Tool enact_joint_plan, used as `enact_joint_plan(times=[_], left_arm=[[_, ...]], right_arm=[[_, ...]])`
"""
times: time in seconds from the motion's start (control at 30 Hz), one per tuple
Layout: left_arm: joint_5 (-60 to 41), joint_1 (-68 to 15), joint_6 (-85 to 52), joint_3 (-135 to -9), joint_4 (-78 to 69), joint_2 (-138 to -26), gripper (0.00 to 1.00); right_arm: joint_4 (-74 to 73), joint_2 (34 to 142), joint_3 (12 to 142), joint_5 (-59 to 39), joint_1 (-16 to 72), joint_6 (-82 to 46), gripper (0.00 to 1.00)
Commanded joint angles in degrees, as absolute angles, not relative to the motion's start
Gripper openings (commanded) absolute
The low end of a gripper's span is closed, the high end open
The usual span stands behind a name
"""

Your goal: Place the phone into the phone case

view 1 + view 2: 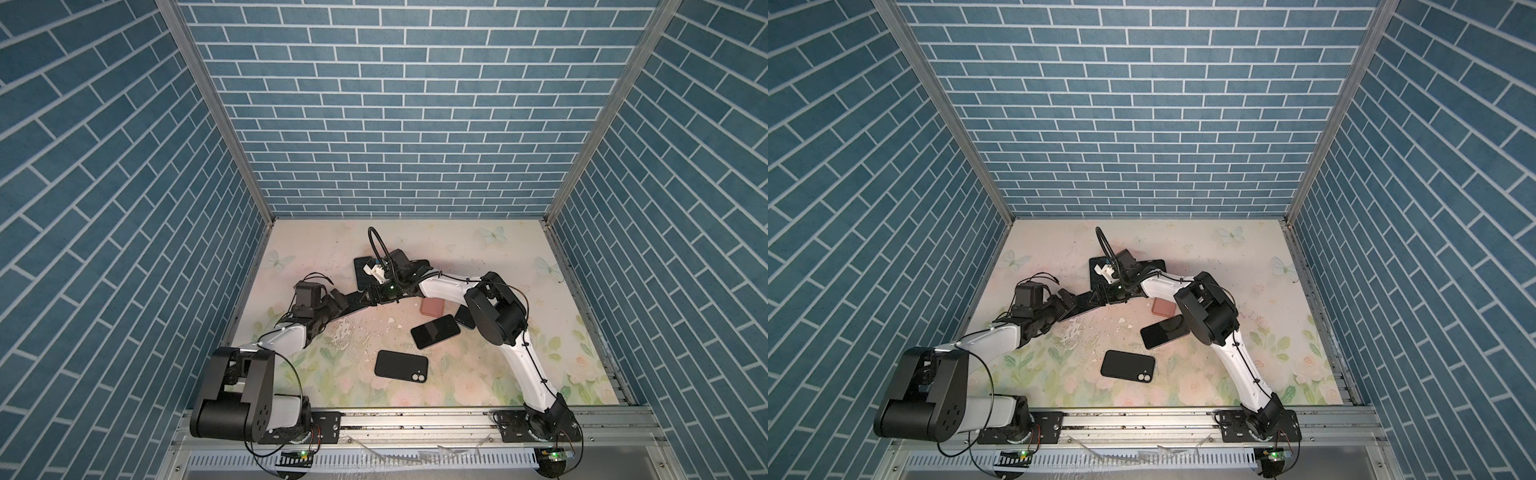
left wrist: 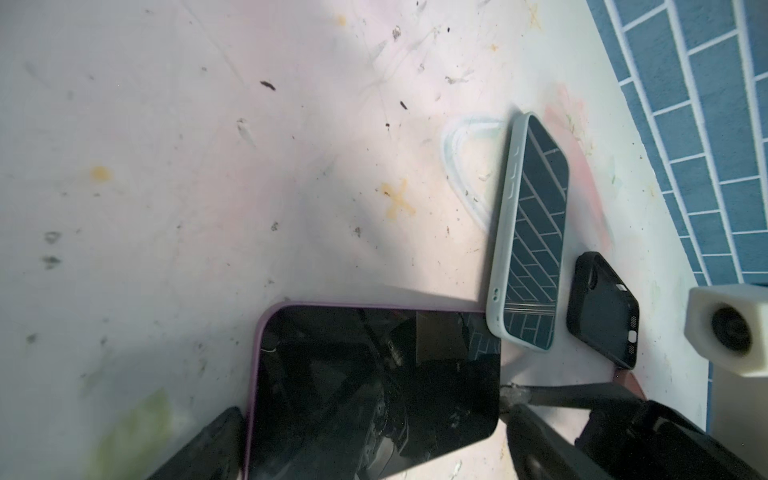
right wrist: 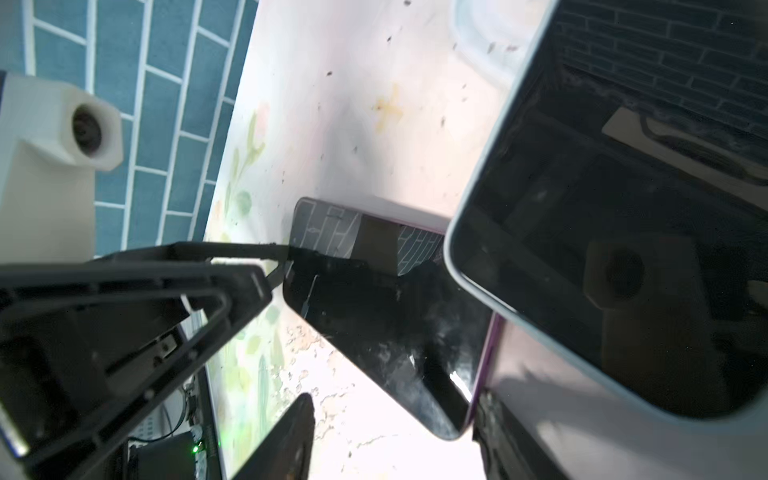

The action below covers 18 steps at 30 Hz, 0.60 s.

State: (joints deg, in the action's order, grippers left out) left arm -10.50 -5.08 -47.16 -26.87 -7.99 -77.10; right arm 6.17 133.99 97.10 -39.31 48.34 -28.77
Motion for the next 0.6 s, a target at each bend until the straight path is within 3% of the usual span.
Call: enact_joint_plan(times=[0.0, 0.57], left_arm=[[-12.3, -5.1, -48.7, -24.2, -3.4, -77.8, 1.0], [-12.8, -5.1, -49.6, -22.0, 0.2, -68.2, 0.98]], right_arm=[[8.4, 134.8, 98.2, -48.0, 50.3, -27.2, 0.61], [10.9, 131.0, 95.7, -47.8, 50.6, -25.7, 0.59]])
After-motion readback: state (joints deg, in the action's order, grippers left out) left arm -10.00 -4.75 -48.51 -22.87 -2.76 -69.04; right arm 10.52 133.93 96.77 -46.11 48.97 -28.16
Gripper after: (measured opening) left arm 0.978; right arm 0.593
